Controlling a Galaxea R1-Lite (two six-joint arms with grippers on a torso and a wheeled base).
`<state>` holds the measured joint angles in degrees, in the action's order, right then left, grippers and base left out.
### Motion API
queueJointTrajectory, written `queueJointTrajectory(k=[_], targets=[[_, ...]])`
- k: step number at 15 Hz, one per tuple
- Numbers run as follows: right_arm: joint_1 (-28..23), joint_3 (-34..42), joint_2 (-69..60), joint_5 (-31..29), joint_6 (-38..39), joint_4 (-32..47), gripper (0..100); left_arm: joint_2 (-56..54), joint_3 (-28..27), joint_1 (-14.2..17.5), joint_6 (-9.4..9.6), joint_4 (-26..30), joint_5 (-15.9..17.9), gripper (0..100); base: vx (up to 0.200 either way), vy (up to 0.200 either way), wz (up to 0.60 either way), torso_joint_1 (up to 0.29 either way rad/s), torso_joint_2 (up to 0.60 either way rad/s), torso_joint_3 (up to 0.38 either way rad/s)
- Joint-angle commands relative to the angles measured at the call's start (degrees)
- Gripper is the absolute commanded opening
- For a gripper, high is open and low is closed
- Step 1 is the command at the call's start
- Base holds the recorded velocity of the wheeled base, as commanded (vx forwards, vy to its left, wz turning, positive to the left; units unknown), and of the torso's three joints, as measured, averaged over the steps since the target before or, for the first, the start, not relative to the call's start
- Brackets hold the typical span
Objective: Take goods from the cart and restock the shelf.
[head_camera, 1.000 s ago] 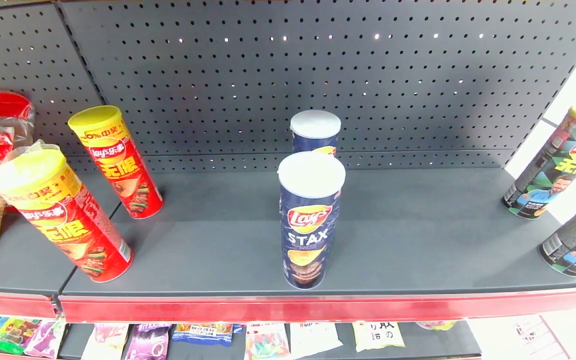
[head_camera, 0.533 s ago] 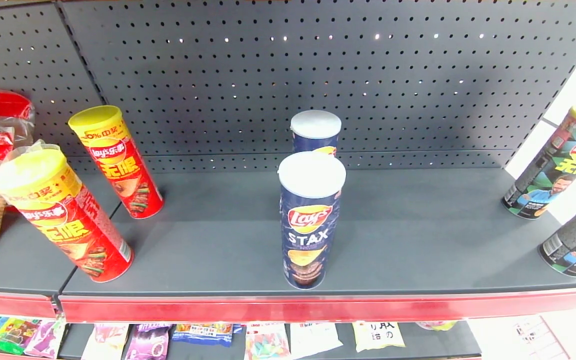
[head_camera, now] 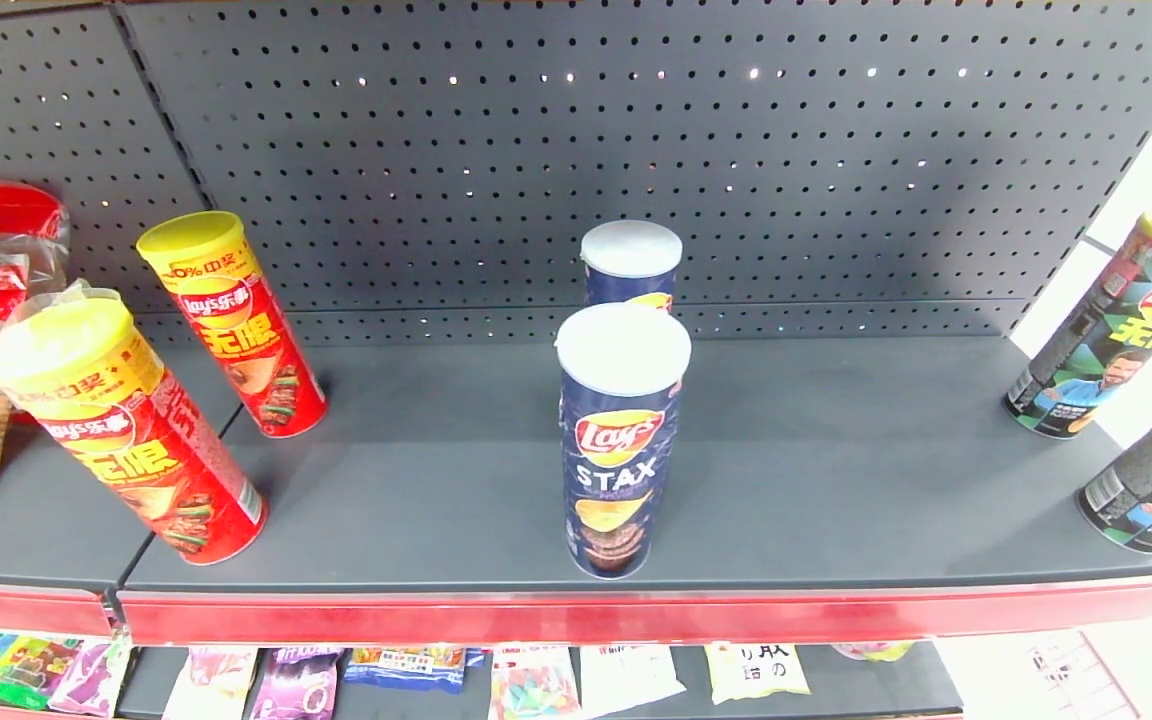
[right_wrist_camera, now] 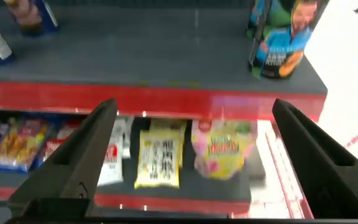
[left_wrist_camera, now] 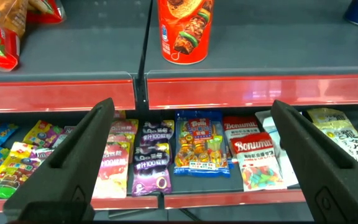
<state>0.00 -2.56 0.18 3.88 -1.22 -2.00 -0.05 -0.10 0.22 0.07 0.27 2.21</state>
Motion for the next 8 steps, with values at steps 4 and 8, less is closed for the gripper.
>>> queueJointTrajectory(k=[4,8], targets=[[0.0,2.47,-0.01,-5.9,-5.2,-1.6,100,0.05,0.01,0.04,0.01,0.0,-0.01,100,0.0,0.0,0.0,0.0,0.0,0.0],[0.09,2.38,-0.09,-3.79,0.87,3.14,100,0.05,0.01,0.04,0.01,0.0,-0.01,100,0.0,0.0,0.0,0.0,0.0,0.0]])
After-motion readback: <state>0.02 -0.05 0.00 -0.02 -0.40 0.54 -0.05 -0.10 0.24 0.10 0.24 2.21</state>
